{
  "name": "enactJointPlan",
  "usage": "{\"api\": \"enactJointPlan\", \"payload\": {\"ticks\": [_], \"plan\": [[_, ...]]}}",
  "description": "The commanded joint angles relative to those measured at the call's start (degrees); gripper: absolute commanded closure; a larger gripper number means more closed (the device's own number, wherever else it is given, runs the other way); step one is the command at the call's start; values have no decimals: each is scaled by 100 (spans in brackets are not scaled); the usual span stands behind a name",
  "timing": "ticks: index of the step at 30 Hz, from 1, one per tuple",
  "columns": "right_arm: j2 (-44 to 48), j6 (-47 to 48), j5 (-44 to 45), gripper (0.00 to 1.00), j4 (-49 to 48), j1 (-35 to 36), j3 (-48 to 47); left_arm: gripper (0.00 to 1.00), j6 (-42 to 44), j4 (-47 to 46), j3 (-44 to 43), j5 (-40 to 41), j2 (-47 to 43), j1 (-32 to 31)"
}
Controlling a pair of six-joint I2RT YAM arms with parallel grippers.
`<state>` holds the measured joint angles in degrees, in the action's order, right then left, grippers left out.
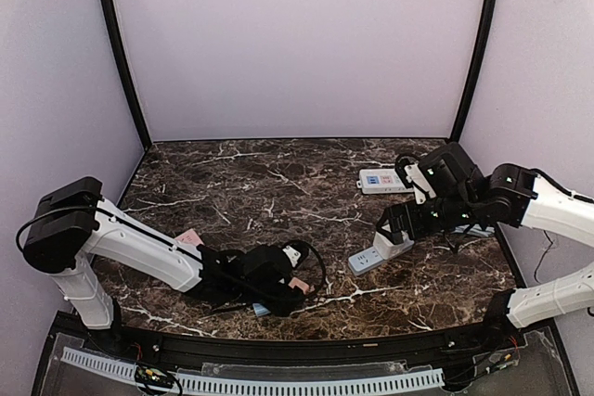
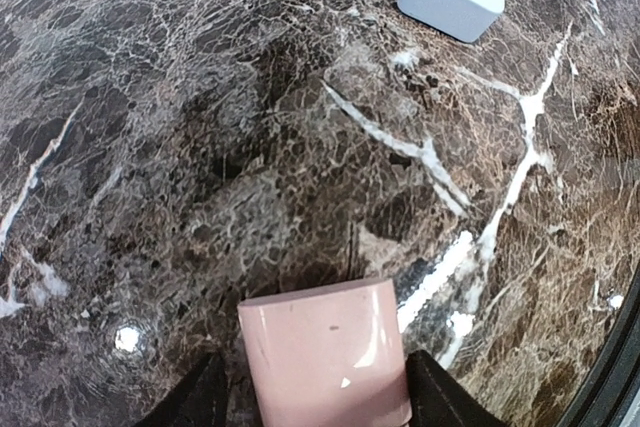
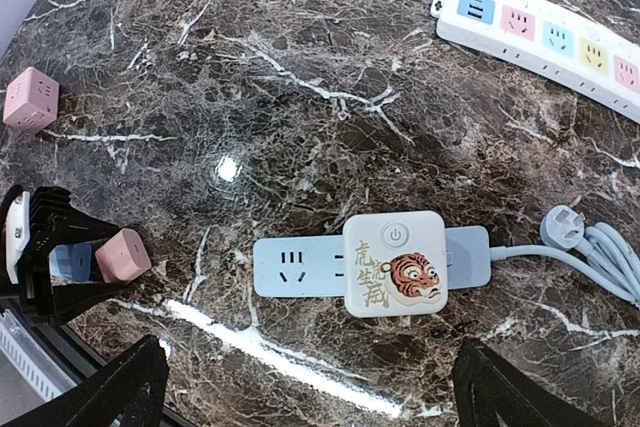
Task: Insert the plug
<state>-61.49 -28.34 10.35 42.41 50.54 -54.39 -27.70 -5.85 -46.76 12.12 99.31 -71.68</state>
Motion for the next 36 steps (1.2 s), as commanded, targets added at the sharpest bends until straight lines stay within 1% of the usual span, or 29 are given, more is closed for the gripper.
{"api": "enactJointPlan", "payload": {"ticks": [1, 6, 12, 17, 18, 20, 22, 26, 29, 36], "plan": [[17, -1, 41, 1, -82, 36, 61, 42, -87, 172, -101, 81, 56, -54], [27, -12, 37, 1, -79, 34, 65, 52, -103, 145, -111, 29, 113, -78], [69, -17, 14, 1, -94, 34, 79, 67, -57, -65, -22, -53, 58, -92], [-19, -3, -128, 2, -173, 34, 105, 85, 204, -368, 112, -106, -113, -95], [-41, -5, -160, 1, -184, 34, 105, 87, 235, -390, 118, -35, -131, -98], [-62, 12, -244, 1, -246, 35, 117, 94, 378, -439, 123, 54, -194, -93], [-73, 21, -362, 1, -326, 34, 138, 98, 540, -553, 168, 126, -271, -100], [-73, 51, -692, 1, -492, 34, 186, 99, 937, -1150, 415, 213, -454, -98], [-73, 87, -967, 1, -600, 34, 188, 99, 1353, -1867, 621, 201, -544, -99], [-111, 115, -1750, 1, -839, 43, 230, 99, 2286, -3346, 1027, -138, -545, -100]]}}
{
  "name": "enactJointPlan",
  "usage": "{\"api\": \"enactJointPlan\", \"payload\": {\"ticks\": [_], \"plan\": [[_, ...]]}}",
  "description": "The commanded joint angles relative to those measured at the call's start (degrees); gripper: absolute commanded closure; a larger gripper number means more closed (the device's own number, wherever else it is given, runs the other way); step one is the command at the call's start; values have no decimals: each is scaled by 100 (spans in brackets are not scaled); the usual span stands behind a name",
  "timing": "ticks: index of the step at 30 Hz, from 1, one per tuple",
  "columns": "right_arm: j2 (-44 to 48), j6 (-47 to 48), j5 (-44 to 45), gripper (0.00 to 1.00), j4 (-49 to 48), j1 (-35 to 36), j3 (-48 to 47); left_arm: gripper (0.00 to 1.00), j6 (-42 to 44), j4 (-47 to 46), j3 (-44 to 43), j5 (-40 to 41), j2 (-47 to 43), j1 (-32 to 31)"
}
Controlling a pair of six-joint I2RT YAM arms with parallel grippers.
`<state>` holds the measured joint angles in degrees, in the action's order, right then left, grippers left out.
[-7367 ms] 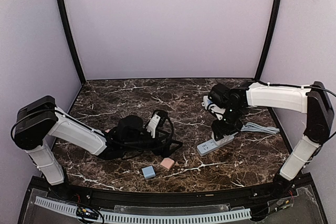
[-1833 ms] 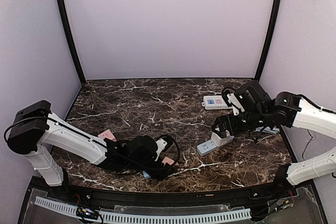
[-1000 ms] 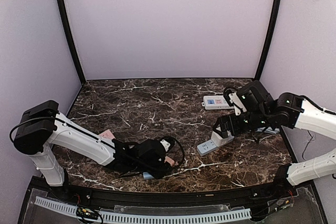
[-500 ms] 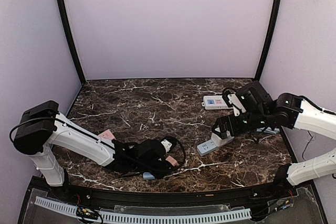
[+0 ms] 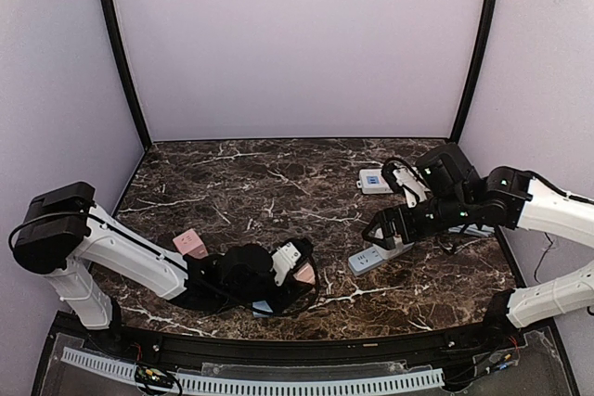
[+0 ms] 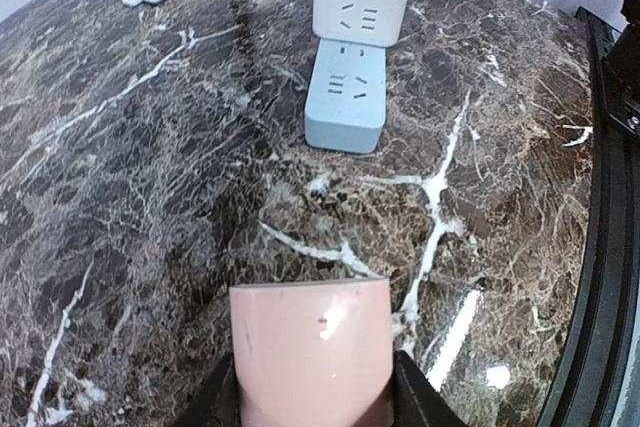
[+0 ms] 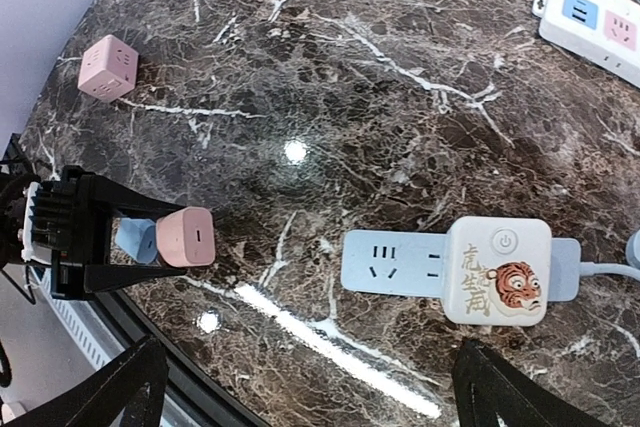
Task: Insert the plug
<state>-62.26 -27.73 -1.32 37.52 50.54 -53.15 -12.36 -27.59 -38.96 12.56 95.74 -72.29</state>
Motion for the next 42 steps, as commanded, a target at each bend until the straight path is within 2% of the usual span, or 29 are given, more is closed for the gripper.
{"api": "enactJointPlan", "payload": {"ticks": [1, 14, 23, 28, 35, 42], "plan": [[-23, 56, -701, 2, -412, 43, 125, 99, 836, -1447, 270, -196, -184, -39], [-198, -317, -1708, 1, -842, 131, 182, 99, 2534, -2712, 199, -285, 18, -39], [-760, -446, -2146, 2, -1163, 470, 110, 99, 2675, -2724, 152, -484, 68, -38], [-1021, -540, -2075, 4, -1208, 623, -110, 99, 2678, -2742, 214, -503, -16, -36], [-1323, -640, -1917, 14, -1334, 748, -296, 99, 2583, -2743, 269, -646, -114, -37], [-1510, -724, -1882, 35, -1388, 863, -451, 99, 2528, -2743, 284, -728, -144, -34]]}}
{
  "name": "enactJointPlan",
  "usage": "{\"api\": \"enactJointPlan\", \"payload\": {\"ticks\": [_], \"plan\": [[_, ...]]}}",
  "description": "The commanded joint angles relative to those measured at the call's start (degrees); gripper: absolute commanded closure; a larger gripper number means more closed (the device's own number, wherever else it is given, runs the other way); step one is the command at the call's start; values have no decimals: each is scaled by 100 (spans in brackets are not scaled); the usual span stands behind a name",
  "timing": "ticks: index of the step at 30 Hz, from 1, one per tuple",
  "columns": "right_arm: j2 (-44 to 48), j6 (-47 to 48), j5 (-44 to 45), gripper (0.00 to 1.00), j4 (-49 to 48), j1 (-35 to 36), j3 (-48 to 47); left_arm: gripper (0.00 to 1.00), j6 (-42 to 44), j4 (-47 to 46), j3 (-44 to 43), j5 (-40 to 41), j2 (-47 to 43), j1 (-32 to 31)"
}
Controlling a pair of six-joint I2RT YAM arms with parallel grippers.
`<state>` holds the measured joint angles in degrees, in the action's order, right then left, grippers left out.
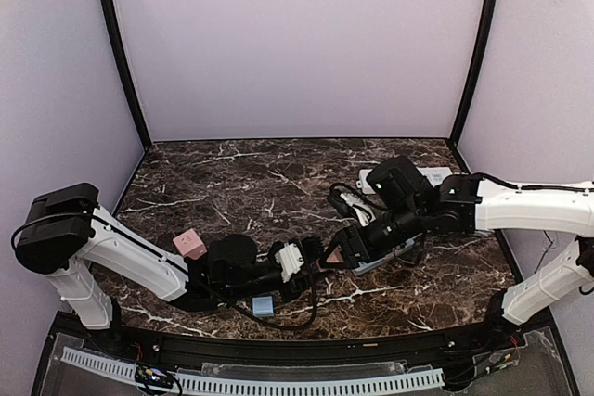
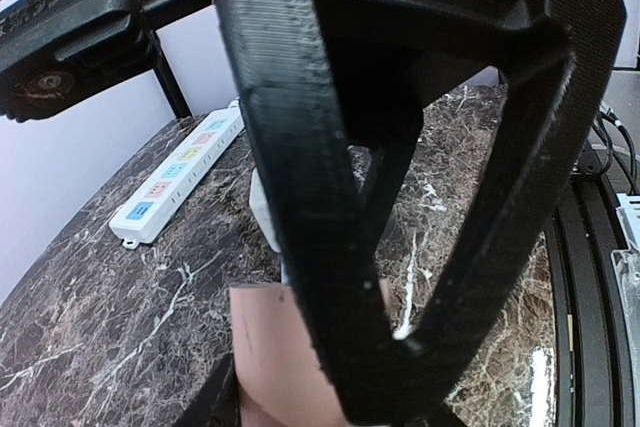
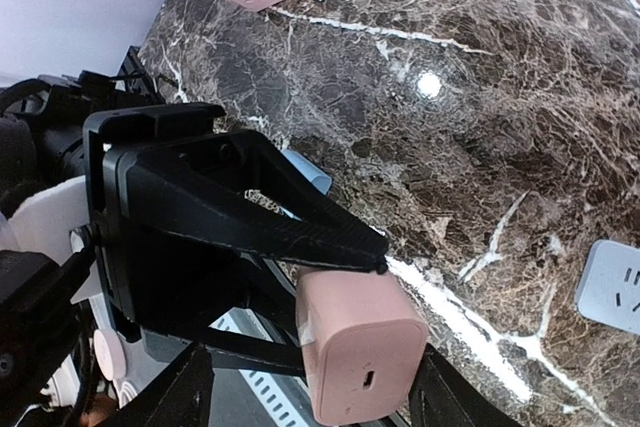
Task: Insert the plug
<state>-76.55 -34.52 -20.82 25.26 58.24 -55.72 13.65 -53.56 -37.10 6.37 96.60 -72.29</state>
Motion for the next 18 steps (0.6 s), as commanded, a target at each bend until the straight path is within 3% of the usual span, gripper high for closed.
{"api": "enactJointPlan", "payload": {"ticks": [1, 10, 18], "plan": [[-91, -54, 91, 37, -161, 101, -213, 99, -69, -146, 98, -116, -225, -32], [-216, -92, 104, 54, -165, 141, -300, 99, -94, -146, 98, -143, -223, -39], [-332, -63, 78, 53, -154, 152, -385, 99, -87, -128, 73, -142, -198, -39]]}}
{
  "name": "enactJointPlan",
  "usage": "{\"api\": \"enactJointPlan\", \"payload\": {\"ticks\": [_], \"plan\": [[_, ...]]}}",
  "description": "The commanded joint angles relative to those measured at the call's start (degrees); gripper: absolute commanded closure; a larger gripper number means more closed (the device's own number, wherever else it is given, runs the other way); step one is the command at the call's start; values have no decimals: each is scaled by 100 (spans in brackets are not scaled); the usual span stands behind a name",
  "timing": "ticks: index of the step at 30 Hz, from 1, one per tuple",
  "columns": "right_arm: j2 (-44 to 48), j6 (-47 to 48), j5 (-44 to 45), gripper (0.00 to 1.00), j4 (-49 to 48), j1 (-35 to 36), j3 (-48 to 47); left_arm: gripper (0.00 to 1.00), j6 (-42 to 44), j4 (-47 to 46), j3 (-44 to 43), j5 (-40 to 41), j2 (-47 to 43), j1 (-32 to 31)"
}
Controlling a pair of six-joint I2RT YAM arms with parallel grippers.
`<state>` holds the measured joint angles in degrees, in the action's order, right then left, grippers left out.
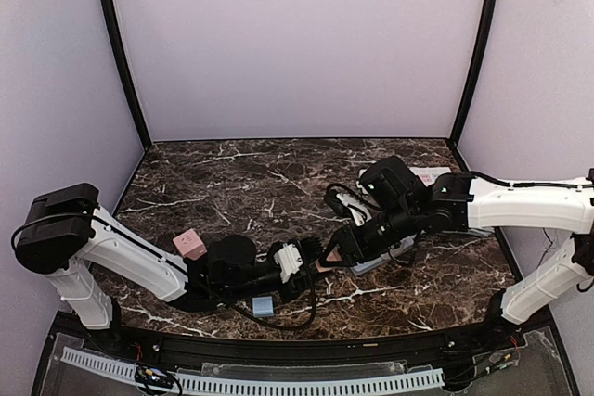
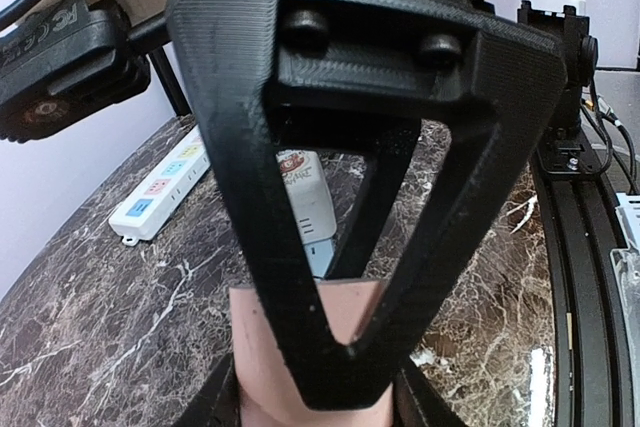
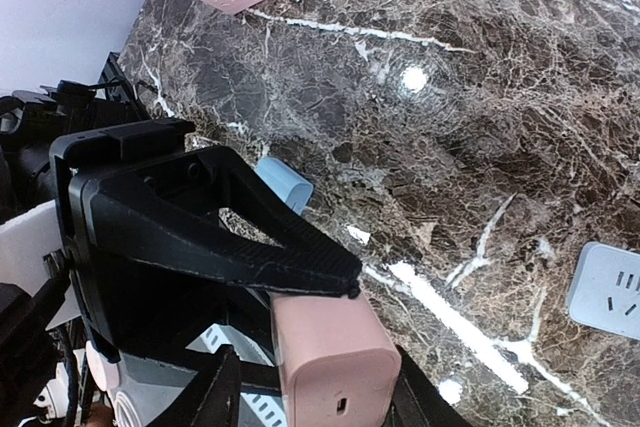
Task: Insert the plug
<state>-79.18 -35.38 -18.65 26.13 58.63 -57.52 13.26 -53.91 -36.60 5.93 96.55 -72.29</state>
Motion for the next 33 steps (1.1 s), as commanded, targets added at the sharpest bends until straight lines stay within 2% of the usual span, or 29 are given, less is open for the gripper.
{"api": "enactJointPlan", "payload": {"ticks": [1, 12, 16, 17, 18, 19, 20, 21, 22, 24, 28, 33], "plan": [[-78, 25, -141, 53, -240, 113, -207, 99, -50, -93, 22, -100, -191, -39], [-104, 29, -166, 62, -287, 118, -179, 99, -83, -71, 13, -119, -201, -39], [-122, 38, -223, 74, -339, 122, -159, 99, -82, -71, 5, -95, -191, -39], [-124, 46, -232, 78, -351, 118, -150, 97, -79, -59, 0, -76, -190, -39], [-120, 50, -248, 83, -354, 122, -161, 93, -83, -46, -15, -62, -183, -39], [-115, 68, -243, 89, -354, 121, -166, 84, -99, -29, -27, -52, -182, -39], [-103, 94, -208, 94, -352, 122, -178, 71, -114, -26, -25, -50, -185, -39], [-79, 118, -164, 99, -329, 122, -181, 64, -118, -35, -12, -49, -187, -39], [-55, 143, -98, 100, -289, 120, -194, 51, -145, -38, -9, -44, -189, -39], [-14, 222, 58, 100, -213, 118, -226, 34, -172, -52, 2, -29, -191, -39], [1, 447, 288, 100, 12, 122, -337, 16, -206, -58, 4, 12, -190, -42], [79, 860, 923, 100, 540, 118, -632, 3, -246, 100, -53, 146, -205, -43]]}}
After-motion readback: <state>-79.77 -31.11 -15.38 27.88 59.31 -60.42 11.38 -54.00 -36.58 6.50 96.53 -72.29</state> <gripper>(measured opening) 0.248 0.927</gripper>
